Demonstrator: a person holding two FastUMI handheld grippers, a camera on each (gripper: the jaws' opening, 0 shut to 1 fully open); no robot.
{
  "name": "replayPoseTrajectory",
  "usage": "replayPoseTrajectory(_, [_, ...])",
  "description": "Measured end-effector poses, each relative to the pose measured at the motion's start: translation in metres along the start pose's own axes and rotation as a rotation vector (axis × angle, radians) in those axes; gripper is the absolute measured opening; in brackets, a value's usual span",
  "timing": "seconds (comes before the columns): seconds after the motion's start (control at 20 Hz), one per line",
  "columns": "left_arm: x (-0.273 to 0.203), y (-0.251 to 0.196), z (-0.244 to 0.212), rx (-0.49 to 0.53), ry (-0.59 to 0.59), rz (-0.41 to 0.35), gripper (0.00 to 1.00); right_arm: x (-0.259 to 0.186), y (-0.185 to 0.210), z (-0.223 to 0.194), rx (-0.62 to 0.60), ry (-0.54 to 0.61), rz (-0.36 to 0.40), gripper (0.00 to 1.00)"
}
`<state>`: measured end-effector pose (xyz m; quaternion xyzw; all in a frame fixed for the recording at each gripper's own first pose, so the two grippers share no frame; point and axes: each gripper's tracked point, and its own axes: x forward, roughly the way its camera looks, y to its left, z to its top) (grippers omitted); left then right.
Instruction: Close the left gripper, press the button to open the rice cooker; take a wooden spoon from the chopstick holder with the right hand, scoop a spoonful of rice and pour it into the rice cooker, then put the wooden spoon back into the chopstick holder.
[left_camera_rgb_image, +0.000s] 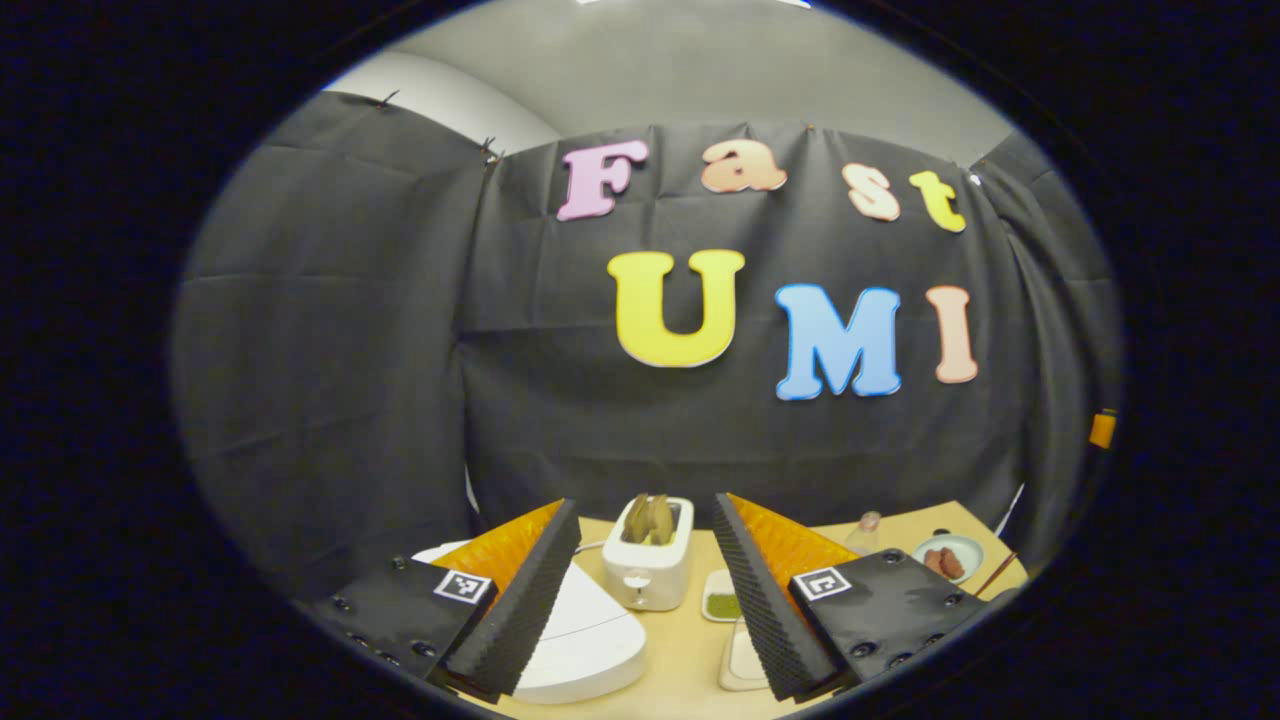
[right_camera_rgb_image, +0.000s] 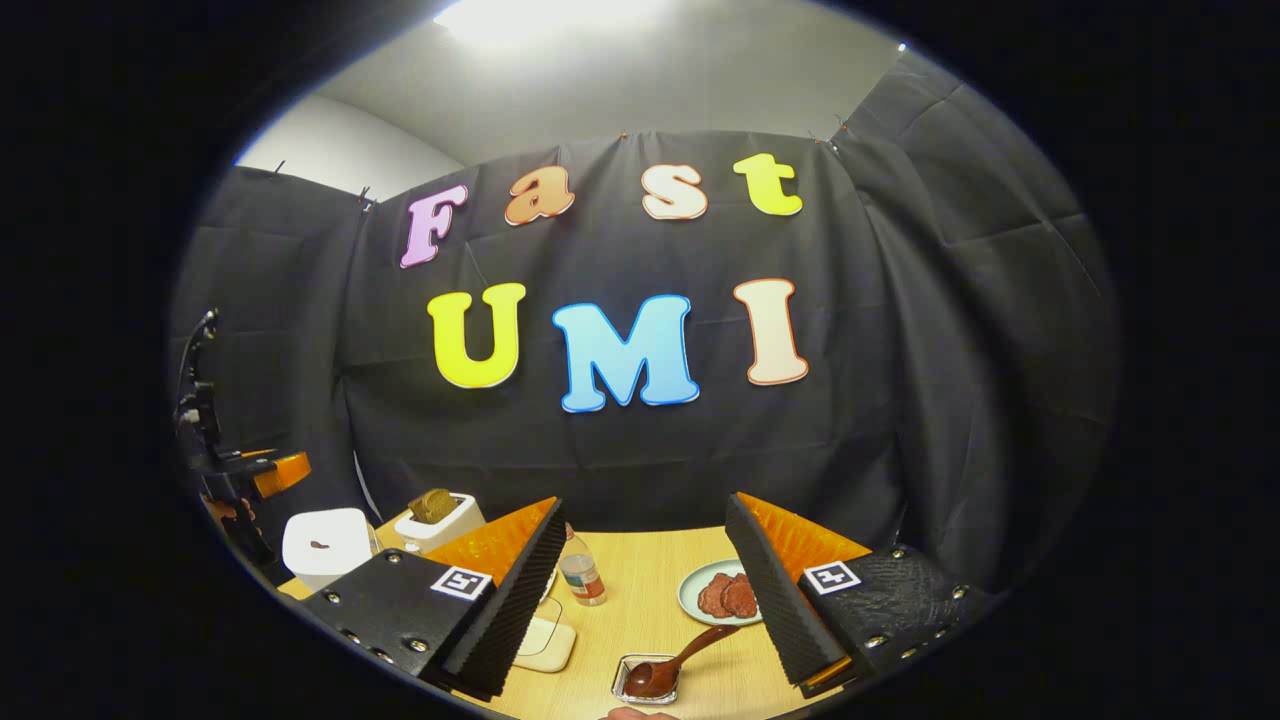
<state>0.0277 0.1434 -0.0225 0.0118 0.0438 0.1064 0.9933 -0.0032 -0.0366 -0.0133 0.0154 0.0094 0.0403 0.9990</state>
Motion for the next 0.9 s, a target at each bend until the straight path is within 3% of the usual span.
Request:
replayPoseTrajectory(0.15, [-0.028,-0.055,0.037,-0.018,-0.082,-0.083,0.95,-0.002,-0.004,0.019,0.010,-0.039,-0.009,0.98])
replayPoseTrajectory(0.4, [-0.061,-0.111,0.047,-0.025,-0.066,-0.131,0.97,-0.010,0.001,0.040,-0.027,-0.074,0.009,0.98])
replayPoseTrajectory(0.6, [-0.077,-0.123,0.043,-0.025,-0.065,-0.131,0.93,-0.019,0.007,0.039,-0.010,-0.072,0.036,0.98])
replayPoseTrajectory(0.9, [-0.094,-0.121,0.028,-0.041,-0.026,-0.188,0.96,-0.039,0.010,0.039,-0.015,-0.086,-0.036,0.98])
